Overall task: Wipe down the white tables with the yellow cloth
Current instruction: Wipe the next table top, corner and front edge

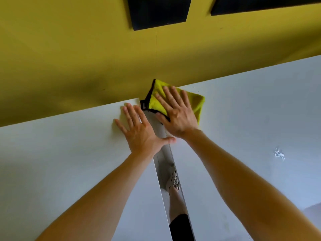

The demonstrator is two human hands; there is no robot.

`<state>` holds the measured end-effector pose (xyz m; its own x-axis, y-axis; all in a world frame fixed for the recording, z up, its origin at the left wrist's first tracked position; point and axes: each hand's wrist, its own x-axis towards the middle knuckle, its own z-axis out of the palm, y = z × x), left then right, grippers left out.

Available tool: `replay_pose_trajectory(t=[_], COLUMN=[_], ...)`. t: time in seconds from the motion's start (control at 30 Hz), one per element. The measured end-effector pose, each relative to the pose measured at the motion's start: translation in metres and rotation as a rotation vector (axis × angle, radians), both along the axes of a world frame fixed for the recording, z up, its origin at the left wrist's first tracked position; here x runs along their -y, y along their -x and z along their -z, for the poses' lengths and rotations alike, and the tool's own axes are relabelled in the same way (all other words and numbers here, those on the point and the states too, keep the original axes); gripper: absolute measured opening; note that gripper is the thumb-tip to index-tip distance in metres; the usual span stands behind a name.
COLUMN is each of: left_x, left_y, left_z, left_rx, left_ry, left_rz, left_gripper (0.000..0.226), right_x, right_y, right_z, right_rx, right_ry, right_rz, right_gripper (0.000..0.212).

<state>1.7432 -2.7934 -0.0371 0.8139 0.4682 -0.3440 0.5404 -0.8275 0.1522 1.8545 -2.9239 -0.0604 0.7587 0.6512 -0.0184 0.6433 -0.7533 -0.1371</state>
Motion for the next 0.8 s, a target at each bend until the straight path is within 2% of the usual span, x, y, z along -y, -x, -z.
replay_pose_trajectory(t=[0.07,0.13,0.2,0.27,0.33,0.37,0.4,0.47,0.53,0.63,0.73,0.8], left_x=[0.000,-0.001,-0.001,-0.001,-0.002,-0.001,-0.001,-0.002,-0.003,-0.004,-0.017,-0.041], left_y=[0.000,-0.001,-0.001,-0.001,-0.001,-0.001,0.000,0.000,0.000,-0.001,0.000,-0.002], left_z=[0.001,0.000,0.000,-0.001,-0.002,-0.003,-0.004,-0.006,-0.008,-0.010,-0.025,-0.041], left_rx=[0.009,-0.015,-0.049,-0.067,-0.071,-0.068,-0.061,-0.040,-0.032,-0.060,-0.173,-0.220], left_ry=[-0.014,-0.011,0.000,-0.008,-0.016,-0.016,-0.016,-0.007,-0.005,-0.002,-0.004,-0.034], left_rz=[-0.011,-0.007,0.004,0.008,0.011,0.013,0.013,0.007,-0.005,-0.005,0.100,0.259], left_gripper=[0.186,0.185,0.186,0.186,0.186,0.186,0.186,0.186,0.186,0.186,0.183,0.158], right_x=[-0.014,0.011,0.057,0.102,0.105,0.090,0.069,0.026,0.002,0.010,0.046,0.080], right_y=[-0.001,-0.017,-0.040,-0.060,-0.064,-0.058,-0.048,-0.025,-0.015,-0.016,0.031,0.077], right_z=[-0.003,0.002,0.005,0.003,0.001,0.002,0.003,0.006,0.004,0.001,-0.006,-0.011], right_rx=[-0.018,-0.028,-0.019,-0.047,-0.053,-0.037,-0.021,-0.007,-0.023,-0.033,-0.096,-0.124], right_ry=[-0.022,-0.060,-0.080,-0.066,-0.036,-0.025,-0.031,-0.034,-0.024,-0.073,-0.087,-0.059], right_rz=[-0.158,-0.164,0.012,0.326,0.521,0.498,0.389,0.002,-0.219,-0.196,-0.158,-0.215], right_gripper=[0.067,0.066,0.066,0.069,0.071,0.072,0.073,0.071,0.068,0.064,0.067,0.070])
